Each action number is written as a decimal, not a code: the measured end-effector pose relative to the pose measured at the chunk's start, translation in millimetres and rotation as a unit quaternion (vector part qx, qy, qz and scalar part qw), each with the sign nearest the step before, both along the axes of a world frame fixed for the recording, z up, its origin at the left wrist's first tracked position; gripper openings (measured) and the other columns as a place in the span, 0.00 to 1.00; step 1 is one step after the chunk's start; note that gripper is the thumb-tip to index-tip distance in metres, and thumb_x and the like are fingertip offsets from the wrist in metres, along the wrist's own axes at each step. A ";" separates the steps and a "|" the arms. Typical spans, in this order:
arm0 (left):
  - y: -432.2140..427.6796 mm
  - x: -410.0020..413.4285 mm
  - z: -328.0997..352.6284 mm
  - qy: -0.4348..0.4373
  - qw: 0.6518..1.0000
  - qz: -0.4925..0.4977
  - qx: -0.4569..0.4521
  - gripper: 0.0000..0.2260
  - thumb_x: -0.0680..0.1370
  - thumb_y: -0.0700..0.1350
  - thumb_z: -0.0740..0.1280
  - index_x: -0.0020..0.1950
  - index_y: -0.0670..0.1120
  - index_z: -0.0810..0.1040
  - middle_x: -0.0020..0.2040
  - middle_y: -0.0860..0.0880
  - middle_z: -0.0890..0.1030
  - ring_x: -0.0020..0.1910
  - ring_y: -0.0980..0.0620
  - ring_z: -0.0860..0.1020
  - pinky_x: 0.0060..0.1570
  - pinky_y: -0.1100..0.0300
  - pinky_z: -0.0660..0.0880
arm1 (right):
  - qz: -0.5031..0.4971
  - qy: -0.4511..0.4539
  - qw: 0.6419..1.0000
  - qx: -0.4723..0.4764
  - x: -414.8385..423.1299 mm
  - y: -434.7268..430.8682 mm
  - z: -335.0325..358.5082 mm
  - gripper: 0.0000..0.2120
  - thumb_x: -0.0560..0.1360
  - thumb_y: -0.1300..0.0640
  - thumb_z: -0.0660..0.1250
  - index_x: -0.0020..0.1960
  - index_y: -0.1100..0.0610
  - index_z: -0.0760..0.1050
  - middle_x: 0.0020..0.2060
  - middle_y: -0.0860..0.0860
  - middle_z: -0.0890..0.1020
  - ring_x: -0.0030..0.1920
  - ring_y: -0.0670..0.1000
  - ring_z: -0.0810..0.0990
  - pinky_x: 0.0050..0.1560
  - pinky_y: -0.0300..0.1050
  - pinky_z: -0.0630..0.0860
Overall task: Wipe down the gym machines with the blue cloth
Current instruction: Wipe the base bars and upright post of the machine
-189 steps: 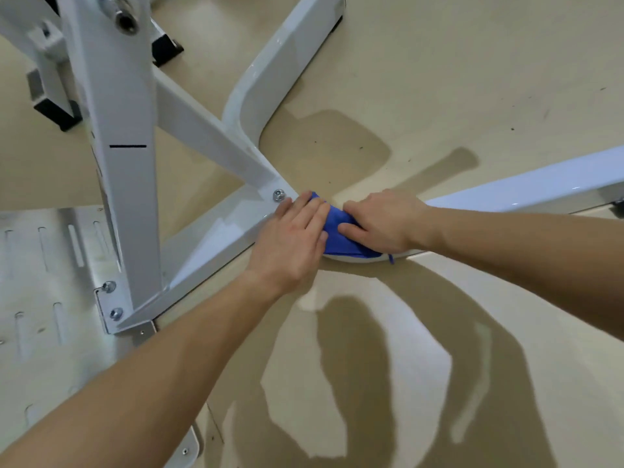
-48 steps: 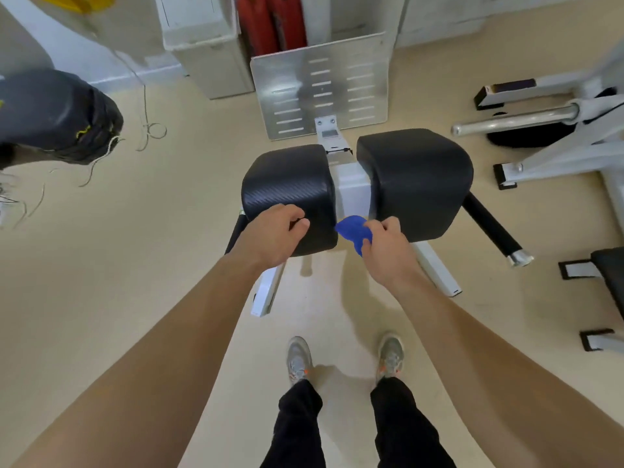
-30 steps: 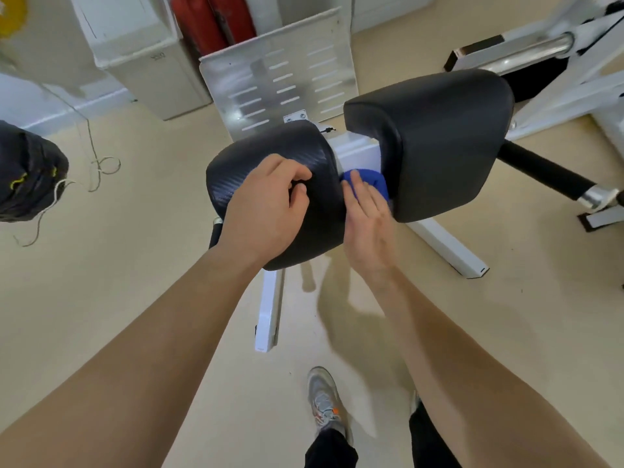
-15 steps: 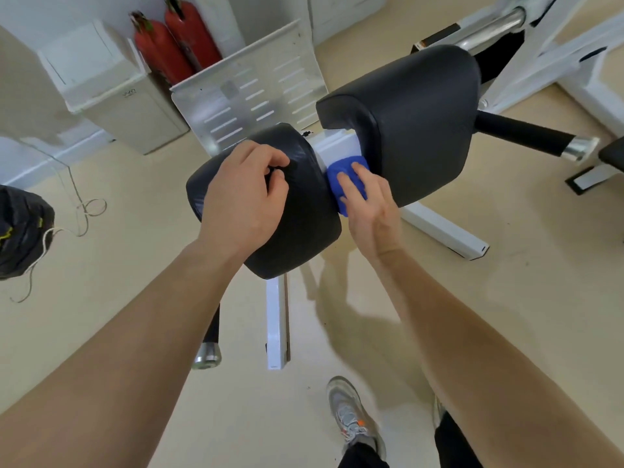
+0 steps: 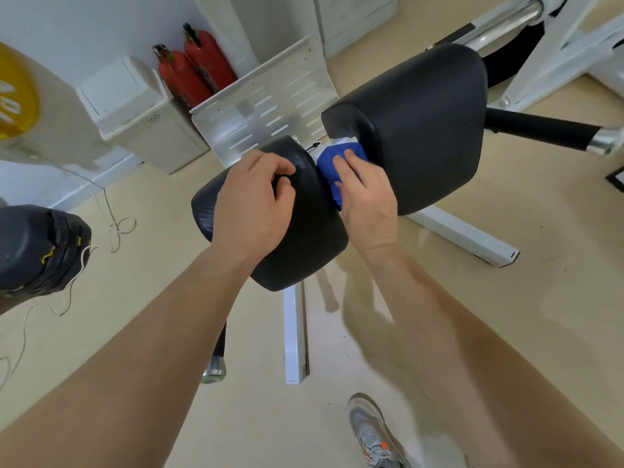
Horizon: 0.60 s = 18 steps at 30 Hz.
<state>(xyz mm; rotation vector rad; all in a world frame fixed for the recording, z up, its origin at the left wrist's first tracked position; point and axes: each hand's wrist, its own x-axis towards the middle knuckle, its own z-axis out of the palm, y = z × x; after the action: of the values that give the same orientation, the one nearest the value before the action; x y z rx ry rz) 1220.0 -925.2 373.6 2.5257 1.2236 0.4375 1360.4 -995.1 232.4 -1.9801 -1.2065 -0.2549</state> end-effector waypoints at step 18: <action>2.2 -4.1 4.6 0.012 1.000 -0.010 -0.017 0.08 0.80 0.46 0.62 0.56 0.53 0.79 0.55 0.57 0.76 0.53 0.57 0.75 0.53 0.63 0.73 | -0.007 0.090 0.984 -0.154 -6.5 -32.8 -14.4 0.22 0.73 0.65 0.74 0.66 0.61 0.78 0.60 0.56 0.80 0.56 0.60 0.79 0.53 0.59 0.81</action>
<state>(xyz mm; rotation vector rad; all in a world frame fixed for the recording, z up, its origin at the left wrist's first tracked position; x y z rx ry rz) 1215.9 -923.0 378.1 2.5196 1.2031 0.3804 1354.0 -1028.0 218.0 -2.2217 -1.1698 0.1109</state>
